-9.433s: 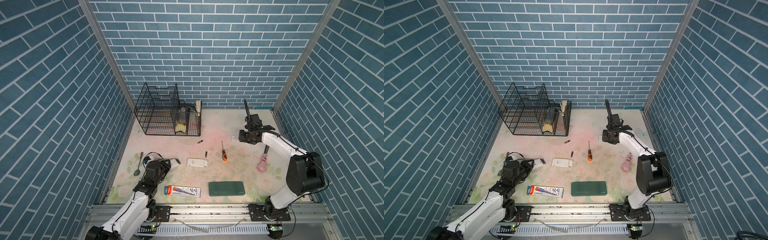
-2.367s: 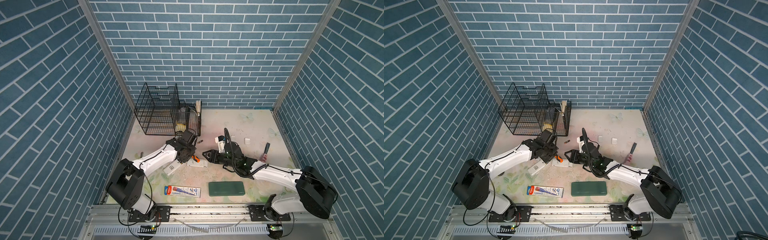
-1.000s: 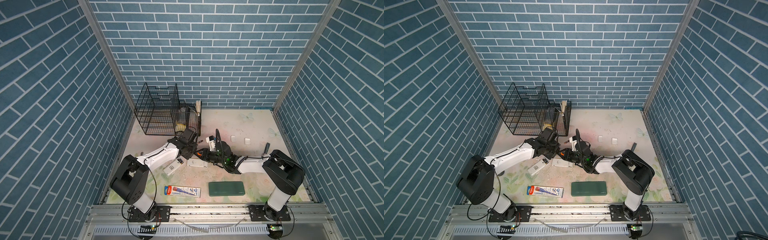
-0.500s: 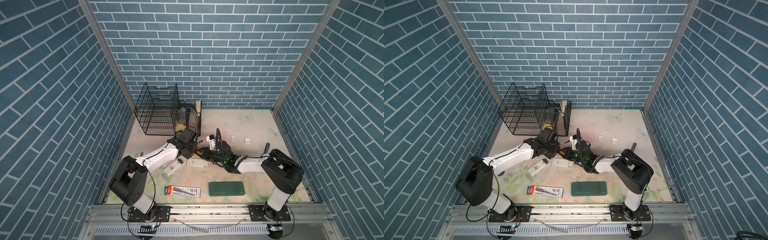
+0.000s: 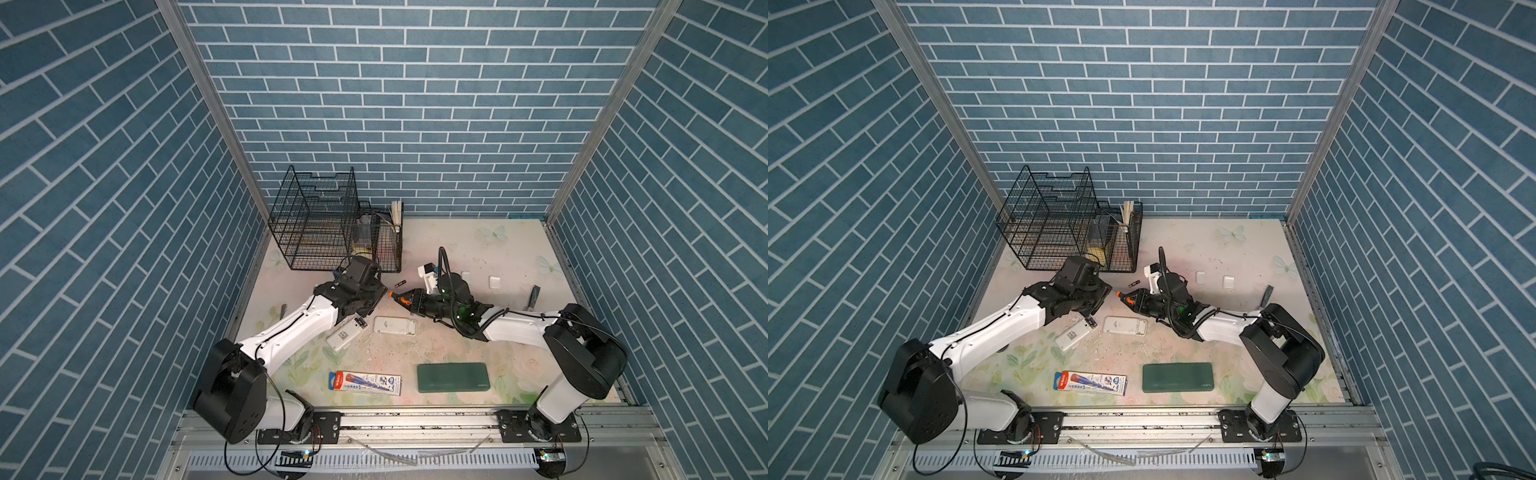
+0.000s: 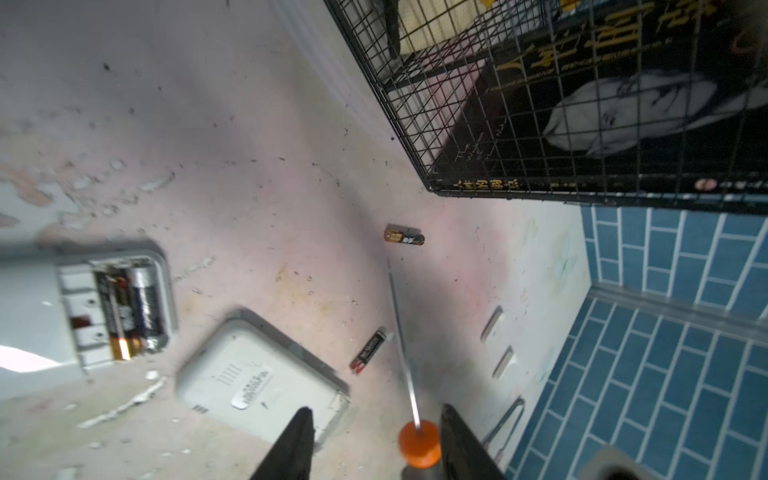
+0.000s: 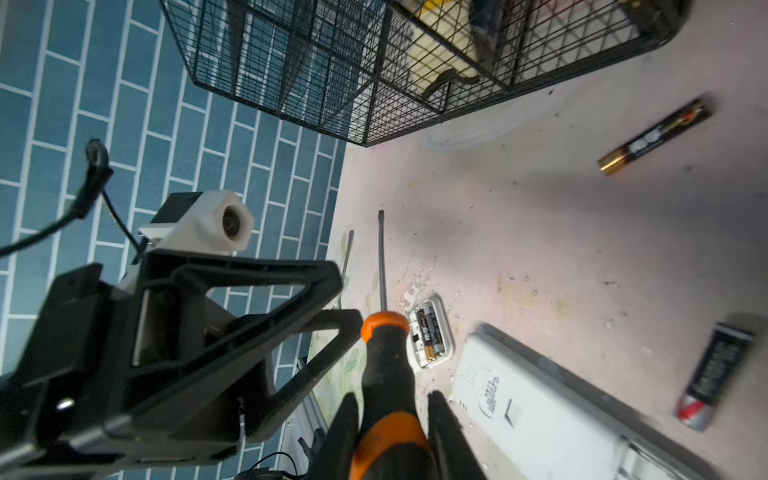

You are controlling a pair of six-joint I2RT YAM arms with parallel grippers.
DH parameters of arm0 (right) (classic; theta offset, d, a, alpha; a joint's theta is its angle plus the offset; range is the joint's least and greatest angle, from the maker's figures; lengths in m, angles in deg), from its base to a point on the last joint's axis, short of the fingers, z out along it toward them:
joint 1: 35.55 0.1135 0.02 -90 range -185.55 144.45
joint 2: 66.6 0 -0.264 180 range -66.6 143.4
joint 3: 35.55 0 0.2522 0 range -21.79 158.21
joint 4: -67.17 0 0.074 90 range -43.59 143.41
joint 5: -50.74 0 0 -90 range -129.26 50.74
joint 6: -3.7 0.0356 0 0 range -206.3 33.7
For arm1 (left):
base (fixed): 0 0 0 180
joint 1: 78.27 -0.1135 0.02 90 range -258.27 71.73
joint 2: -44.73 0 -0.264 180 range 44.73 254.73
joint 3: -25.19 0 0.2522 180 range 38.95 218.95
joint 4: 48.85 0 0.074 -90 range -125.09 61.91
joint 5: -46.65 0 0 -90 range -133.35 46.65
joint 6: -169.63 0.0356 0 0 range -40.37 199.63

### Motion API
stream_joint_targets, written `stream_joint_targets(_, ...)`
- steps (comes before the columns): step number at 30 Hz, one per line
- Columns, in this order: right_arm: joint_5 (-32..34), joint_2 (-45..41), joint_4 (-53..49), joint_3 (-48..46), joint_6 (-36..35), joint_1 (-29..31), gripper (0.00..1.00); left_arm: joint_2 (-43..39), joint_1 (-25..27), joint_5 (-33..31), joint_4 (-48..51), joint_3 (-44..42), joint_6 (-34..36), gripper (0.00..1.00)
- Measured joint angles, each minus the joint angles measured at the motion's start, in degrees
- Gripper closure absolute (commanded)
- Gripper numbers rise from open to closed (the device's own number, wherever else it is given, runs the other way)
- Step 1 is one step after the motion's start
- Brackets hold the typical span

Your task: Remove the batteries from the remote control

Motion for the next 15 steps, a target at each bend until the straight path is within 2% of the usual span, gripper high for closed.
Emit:
stream_joint_targets(1, -0.24, -0.98, -2.78, 0.55, -0.96, -0.22, 1.00, -0.76, -0.44, -0.11, 0.11, -0.81, 1.60, 0.34)
stream_joint_targets(2, -0.44, -2.10, -5.46, 1.07, -1.88, -0.37, 1.00, -1.36, -0.76, -0.46, 0.39, -1.38, 3.26, 0.20)
stream_joint_targets(4, -0.85, -4.07, -9.99, 1.92, -3.37, -0.63, 1.00, -2.40, -1.46, -0.98, 1.27, -1.99, 6.95, 0.07)
stream_joint_targets(10, -1.77, -9.44, -23.06, 4.48, -6.40, -0.74, 1.00, -8.70, -3.54, -2.12, 4.92, -2.78, 18.95, 0.01)
stream_joint_targets(15, -1.11, -13.09, -34.40, 8.37, -9.05, -0.74, 1.00, -10.10, -4.42, -1.05, 9.46, -2.78, 29.68, 0.00)
